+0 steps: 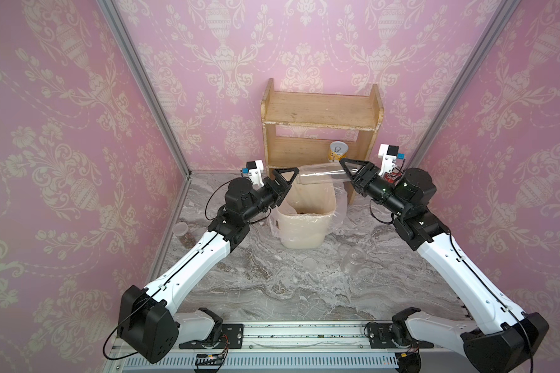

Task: Empty the moldy dried flower tea in the jars
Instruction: Place the jar at the center of the board.

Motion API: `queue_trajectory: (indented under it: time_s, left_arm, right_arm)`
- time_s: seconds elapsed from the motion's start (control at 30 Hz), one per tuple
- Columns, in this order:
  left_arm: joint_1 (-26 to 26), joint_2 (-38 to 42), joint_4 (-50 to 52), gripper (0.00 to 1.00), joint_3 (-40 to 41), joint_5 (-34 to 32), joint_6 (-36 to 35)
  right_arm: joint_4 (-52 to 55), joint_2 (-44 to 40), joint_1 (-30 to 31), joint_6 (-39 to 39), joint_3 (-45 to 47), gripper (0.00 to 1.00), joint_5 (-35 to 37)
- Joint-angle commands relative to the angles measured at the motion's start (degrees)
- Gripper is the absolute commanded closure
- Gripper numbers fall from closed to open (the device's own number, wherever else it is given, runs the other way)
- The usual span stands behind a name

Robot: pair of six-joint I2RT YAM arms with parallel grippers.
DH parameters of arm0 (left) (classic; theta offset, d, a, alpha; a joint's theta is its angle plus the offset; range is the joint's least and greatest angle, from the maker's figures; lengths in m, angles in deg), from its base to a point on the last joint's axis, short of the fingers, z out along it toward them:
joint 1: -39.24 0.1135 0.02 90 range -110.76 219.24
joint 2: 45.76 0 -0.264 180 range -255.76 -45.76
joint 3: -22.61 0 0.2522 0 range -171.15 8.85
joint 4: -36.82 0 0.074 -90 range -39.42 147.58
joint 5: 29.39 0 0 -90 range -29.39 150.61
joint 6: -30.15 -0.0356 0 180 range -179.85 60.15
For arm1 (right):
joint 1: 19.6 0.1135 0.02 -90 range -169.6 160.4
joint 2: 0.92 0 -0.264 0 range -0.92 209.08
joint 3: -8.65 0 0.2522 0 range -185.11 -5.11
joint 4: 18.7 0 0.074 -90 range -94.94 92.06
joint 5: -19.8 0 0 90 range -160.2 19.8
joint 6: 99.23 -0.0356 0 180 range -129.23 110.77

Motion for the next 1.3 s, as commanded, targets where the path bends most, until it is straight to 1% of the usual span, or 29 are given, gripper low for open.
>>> queue_trajectory:
  time_s: [0.0,0.1,0.13,0.17,0.33,0.5,0.67,0.87,1.07,1.13,1.17,1.2,1.27]
  left_arm:
    - [-0.71,-0.94,-4.48,0.04,-0.02,2.40,2.74]
    - [-0.80,-1.83,-6.82,0.08,0.15,2.73,4.53]
    - [-0.83,-2.00,-7.39,0.08,0.12,2.88,5.05]
    - [-0.93,-2.29,-8.08,0.08,0.21,2.87,5.49]
    - [-1.14,-3.08,-9.84,0.08,-0.08,2.93,6.77]
    - [-1.67,-4.09,-11.08,0.13,-0.11,3.07,7.84]
    - [-2.11,-5.08,-13.06,0.24,0.01,3.33,9.33]
    - [-2.20,-5.13,-13.27,0.33,0.08,2.84,9.19]
    - [-2.16,-5.13,-13.47,0.47,0.34,2.59,9.01]
    - [-2.20,-4.96,-13.26,0.50,0.43,2.52,8.67]
    - [-2.18,-4.87,-12.93,0.52,0.42,2.39,8.43]
    - [-2.20,-4.71,-12.67,0.53,0.43,2.30,8.08]
    - [-2.18,-4.30,-11.75,0.56,0.40,1.91,7.23]
  right_arm:
    - [-5.14,0.14,0.00,-3.45,0.81,0.64,-1.41]
    - [-5.76,0.69,0.07,-4.36,0.94,0.64,-1.53]
    - [-6.37,0.85,0.15,-4.85,0.94,0.64,-1.52]
    - [-6.84,0.97,0.18,-5.34,2.83,0.64,-1.54]
    - [-8.18,2.05,0.50,-6.66,3.97,0.64,-1.40]
    - [-10.03,2.80,0.93,-8.08,4.57,0.64,-1.25]
    - [-11.41,3.61,1.25,-9.10,4.64,0.64,-1.30]
    - [-12.95,4.49,1.53,-10.38,5.33,0.64,-1.16]
    - [-13.74,4.68,1.56,-11.05,6.17,0.64,-0.99]
    - [-13.50,4.59,1.57,-10.83,6.39,0.61,-1.03]
    - [-13.29,4.54,1.54,-10.66,6.39,0.58,-0.96]
    - [-13.02,4.50,1.56,-10.45,6.39,0.54,-0.95]
    - [-12.17,4.32,1.57,-9.88,6.39,0.44,-0.69]
